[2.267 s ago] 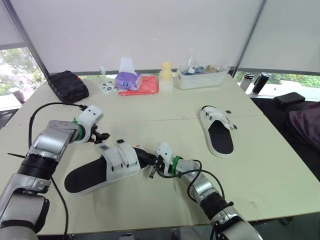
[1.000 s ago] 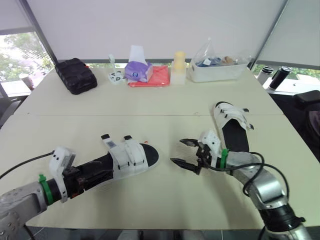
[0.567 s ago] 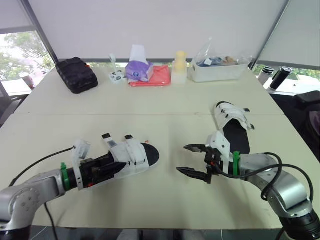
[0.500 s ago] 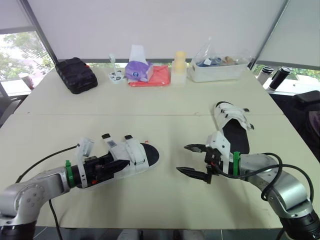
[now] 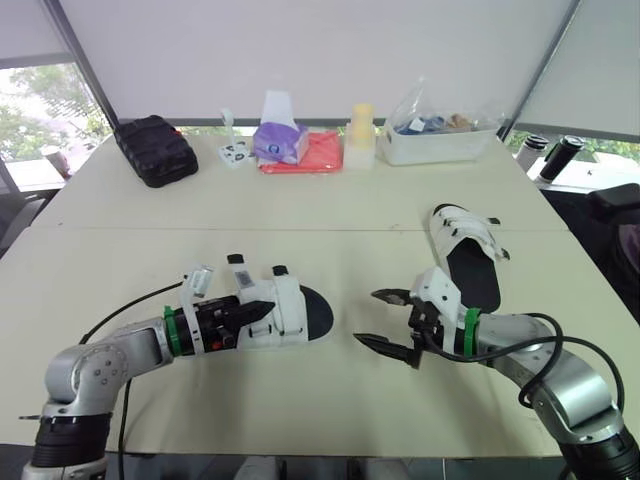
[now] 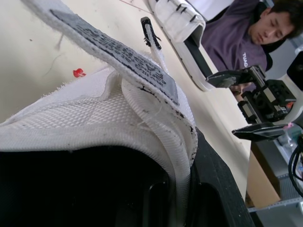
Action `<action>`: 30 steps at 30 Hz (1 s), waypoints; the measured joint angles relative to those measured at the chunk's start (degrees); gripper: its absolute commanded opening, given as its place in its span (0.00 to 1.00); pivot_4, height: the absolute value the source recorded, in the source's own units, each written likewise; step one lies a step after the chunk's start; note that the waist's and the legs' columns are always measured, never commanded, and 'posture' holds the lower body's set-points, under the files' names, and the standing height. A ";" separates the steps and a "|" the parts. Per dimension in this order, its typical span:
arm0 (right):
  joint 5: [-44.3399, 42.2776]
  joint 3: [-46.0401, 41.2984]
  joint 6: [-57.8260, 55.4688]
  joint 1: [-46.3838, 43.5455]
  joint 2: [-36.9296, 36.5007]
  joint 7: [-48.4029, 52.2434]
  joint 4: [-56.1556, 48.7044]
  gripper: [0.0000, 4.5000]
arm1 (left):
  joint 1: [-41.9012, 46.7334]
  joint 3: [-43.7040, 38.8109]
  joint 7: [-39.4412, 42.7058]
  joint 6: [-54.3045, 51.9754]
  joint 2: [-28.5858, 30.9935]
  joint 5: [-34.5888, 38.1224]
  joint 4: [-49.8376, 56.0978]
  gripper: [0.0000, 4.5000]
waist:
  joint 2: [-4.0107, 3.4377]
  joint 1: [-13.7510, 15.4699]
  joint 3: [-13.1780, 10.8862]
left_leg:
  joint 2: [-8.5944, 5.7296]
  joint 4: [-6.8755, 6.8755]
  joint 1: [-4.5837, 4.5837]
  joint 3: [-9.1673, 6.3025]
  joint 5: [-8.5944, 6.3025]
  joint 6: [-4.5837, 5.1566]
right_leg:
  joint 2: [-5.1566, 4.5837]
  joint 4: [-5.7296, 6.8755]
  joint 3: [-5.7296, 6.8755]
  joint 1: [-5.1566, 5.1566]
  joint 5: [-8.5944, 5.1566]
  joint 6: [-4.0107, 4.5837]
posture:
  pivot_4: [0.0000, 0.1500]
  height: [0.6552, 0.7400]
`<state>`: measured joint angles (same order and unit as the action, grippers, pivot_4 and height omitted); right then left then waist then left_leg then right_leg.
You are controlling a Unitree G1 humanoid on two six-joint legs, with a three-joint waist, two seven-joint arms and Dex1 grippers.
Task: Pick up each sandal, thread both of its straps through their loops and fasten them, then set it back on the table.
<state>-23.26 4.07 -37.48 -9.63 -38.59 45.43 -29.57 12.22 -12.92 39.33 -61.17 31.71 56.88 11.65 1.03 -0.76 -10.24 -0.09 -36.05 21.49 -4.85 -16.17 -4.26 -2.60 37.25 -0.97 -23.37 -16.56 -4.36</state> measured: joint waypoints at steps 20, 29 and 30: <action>2.43 2.95 3.40 -2.83 3.86 -2.61 4.67 0.98 | 29.63 -7.00 -38.30 30.60 -36.98 -12.60 -26.07 0.01 | 0.26 0.44 -0.13 | -0.21 -0.57 0.19 0.14 -0.01 0.01 | -0.05 -0.03 -0.02 0.09 0.19 -0.32 | 1.00 1.00; 2.80 3.47 3.64 -3.02 3.84 -2.37 5.10 0.98 | 35.83 -15.62 -41.69 44.14 -38.47 -12.47 -43.51 0.01 | 0.26 0.03 -0.13 | -0.21 -1.06 0.47 0.18 -0.20 0.36 | -0.02 0.01 -0.04 0.00 0.27 -0.47 | 1.00 1.00; 2.80 3.47 3.64 -2.89 3.84 -2.38 5.10 0.98 | 35.77 -15.76 -41.57 44.47 -38.47 -12.50 -43.59 0.01 | 0.26 0.03 -0.13 | -0.21 -1.07 0.47 0.17 -0.20 0.36 | -0.02 0.01 -0.04 0.00 0.27 -0.48 | 1.00 1.00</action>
<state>-20.46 7.54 -33.84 -12.52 -34.75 43.05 -24.46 47.99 -28.68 -2.24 -16.70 -6.76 44.38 -31.94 1.29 -0.73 -10.37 -0.30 -37.12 21.96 -4.68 -16.37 -3.90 -2.62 37.26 -1.01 -23.37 -16.29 -4.84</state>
